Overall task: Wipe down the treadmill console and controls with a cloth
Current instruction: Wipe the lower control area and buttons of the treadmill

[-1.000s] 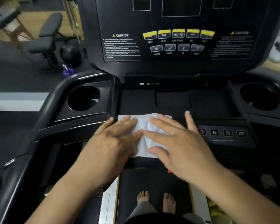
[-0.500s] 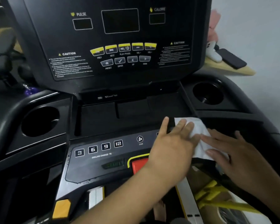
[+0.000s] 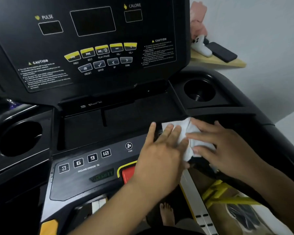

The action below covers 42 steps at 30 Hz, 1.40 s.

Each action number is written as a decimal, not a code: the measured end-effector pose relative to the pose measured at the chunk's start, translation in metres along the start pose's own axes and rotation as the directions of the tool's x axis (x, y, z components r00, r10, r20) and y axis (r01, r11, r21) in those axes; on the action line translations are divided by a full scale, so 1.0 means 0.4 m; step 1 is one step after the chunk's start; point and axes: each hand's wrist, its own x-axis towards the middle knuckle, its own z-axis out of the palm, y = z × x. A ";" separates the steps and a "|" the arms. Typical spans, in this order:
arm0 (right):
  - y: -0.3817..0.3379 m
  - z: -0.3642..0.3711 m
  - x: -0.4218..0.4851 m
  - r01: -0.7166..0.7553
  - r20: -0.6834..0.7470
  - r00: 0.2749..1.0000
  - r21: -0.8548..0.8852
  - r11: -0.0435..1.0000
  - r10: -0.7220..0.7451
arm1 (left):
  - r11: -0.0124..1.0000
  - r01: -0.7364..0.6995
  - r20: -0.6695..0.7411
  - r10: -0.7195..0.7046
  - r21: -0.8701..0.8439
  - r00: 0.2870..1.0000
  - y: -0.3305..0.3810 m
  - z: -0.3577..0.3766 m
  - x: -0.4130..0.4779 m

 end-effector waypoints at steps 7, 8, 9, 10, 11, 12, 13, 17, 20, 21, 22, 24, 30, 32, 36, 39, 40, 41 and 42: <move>-0.007 0.027 -0.032 0.113 -0.086 0.987 -0.218 0.969 -0.135 | 0.994 0.061 -0.002 -0.062 -0.095 0.998 -0.017 -0.010 -0.028; 0.005 0.037 -0.056 0.137 -0.054 0.987 -0.217 0.967 -0.152 | 0.992 0.061 -0.015 -0.063 -0.110 0.998 -0.013 -0.008 -0.045; 0.016 0.041 -0.071 0.148 -0.031 0.987 -0.194 0.970 -0.157 | 0.993 0.061 -0.025 -0.064 -0.106 0.998 -0.011 -0.006 -0.050; 0.024 0.041 -0.071 0.153 -0.019 0.987 -0.179 0.972 -0.159 | 0.995 0.058 -0.039 -0.061 -0.081 0.997 -0.010 -0.005 -0.044; 0.025 0.036 -0.060 0.156 -0.021 0.987 -0.183 0.971 -0.162 | 0.998 0.054 -0.063 -0.057 -0.044 0.996 -0.010 -0.005 -0.030; 0.019 0.029 -0.045 0.152 -0.031 0.986 -0.207 0.966 -0.162 | 0.998 0.057 -0.083 -0.057 -0.002 0.995 -0.012 -0.006 -0.012; 0.008 0.023 -0.027 0.155 -0.052 0.983 -0.255 0.954 -0.174 | 0.997 0.069 -0.095 -0.065 0.044 0.993 -0.012 -0.009 0.006; -0.058 0.031 -0.006 0.219 -0.107 0.959 -0.314 0.924 -0.264 | 0.992 0.100 -0.154 -0.088 0.077 0.984 -0.009 -0.012 0.011; -0.056 0.065 -0.006 0.256 -0.112 0.949 -0.272 0.928 -0.295 | 1.000 0.023 -0.193 -0.021 0.006 0.981 -0.022 0.010 -0.008; -0.050 0.073 -0.007 0.255 -0.114 0.949 -0.268 0.929 -0.294 | 1.000 -0.004 -0.187 0.003 -0.006 0.982 -0.029 0.017 -0.013; -0.045 0.080 -0.007 0.250 -0.112 0.951 -0.264 0.932 -0.287 | 1.000 -0.018 -0.175 0.015 -0.016 0.985 -0.036 0.022 -0.017; -0.041 0.092 -0.012 0.240 -0.110 0.955 -0.259 0.936 -0.275 | 0.999 -0.031 -0.147 0.027 -0.029 0.989 -0.045 0.028 -0.022; -0.036 0.113 -0.018 0.210 -0.159 0.959 -0.162 0.964 -0.236 | 0.997 0.012 -0.136 -0.021 -0.074 0.991 -0.041 0.034 0.002; -0.040 0.107 -0.016 0.210 -0.152 0.960 -0.177 0.962 -0.237 | 0.997 0.001 -0.145 -0.013 -0.081 0.989 -0.045 0.037 0.004; -0.052 0.086 -0.007 0.187 -0.139 0.964 -0.255 0.949 -0.228 | 0.998 -0.037 -0.173 0.026 -0.060 0.985 -0.049 0.036 0.002; -0.057 0.082 -0.007 0.176 -0.120 0.968 -0.298 0.938 -0.220 | 0.996 -0.082 -0.191 0.073 -0.041 0.979 -0.047 0.041 -0.002; -0.057 0.084 -0.010 0.180 -0.111 0.968 -0.326 0.928 -0.227 | 0.994 -0.101 -0.187 0.092 -0.042 0.978 -0.049 0.045 -0.004; -0.055 0.087 -0.013 0.189 -0.100 0.966 -0.353 0.916 -0.238 | 0.992 -0.116 -0.178 0.107 -0.041 0.978 -0.050 0.050 -0.006; -0.050 0.091 -0.017 0.203 -0.090 0.963 -0.371 0.906 -0.252 | 0.992 -0.119 -0.164 0.112 -0.032 0.980 -0.050 0.054 -0.010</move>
